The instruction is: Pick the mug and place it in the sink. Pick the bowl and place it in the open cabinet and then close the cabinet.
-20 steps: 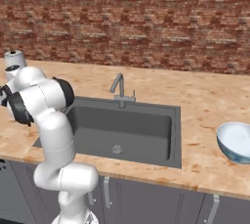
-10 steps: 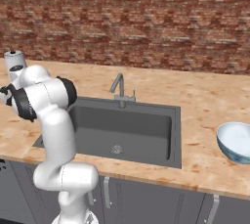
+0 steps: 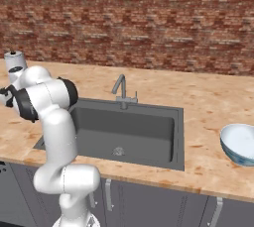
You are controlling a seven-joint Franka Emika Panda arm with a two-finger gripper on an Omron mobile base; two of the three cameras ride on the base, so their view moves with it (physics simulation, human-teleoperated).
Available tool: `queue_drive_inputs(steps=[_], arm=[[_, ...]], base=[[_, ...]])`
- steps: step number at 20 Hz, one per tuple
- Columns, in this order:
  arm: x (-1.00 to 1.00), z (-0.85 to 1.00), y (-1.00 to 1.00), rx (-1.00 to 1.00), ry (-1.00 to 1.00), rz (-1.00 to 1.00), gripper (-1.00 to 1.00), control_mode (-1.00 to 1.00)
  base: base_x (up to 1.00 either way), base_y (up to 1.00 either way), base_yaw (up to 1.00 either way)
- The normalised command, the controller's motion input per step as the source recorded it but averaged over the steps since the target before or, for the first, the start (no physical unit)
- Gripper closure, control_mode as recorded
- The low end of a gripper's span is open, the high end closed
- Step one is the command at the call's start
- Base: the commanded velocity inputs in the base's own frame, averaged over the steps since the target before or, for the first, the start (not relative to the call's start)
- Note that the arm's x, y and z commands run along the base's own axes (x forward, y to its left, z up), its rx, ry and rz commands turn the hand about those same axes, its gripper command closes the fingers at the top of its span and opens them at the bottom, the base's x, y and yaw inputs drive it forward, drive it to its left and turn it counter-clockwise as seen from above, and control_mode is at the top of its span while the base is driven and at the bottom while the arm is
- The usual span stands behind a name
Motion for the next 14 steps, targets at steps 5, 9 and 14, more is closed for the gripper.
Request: queue_drive_inputs(steps=[5, 9, 14], arm=[[0.0, -0.21, 0.0, 0.0, 0.0, 0.0, -1.0, -1.0], [0.0, -0.31, 0.0, 0.0, 0.0, 0.0, -1.0, -1.0], [0.0, -0.25, 0.0, 0.0, 0.0, 0.0, -1.0, -1.0]], base=[[0.0, 0.0, 0.0], [0.0, 0.0, 0.0], [0.0, 0.0, 0.0]])
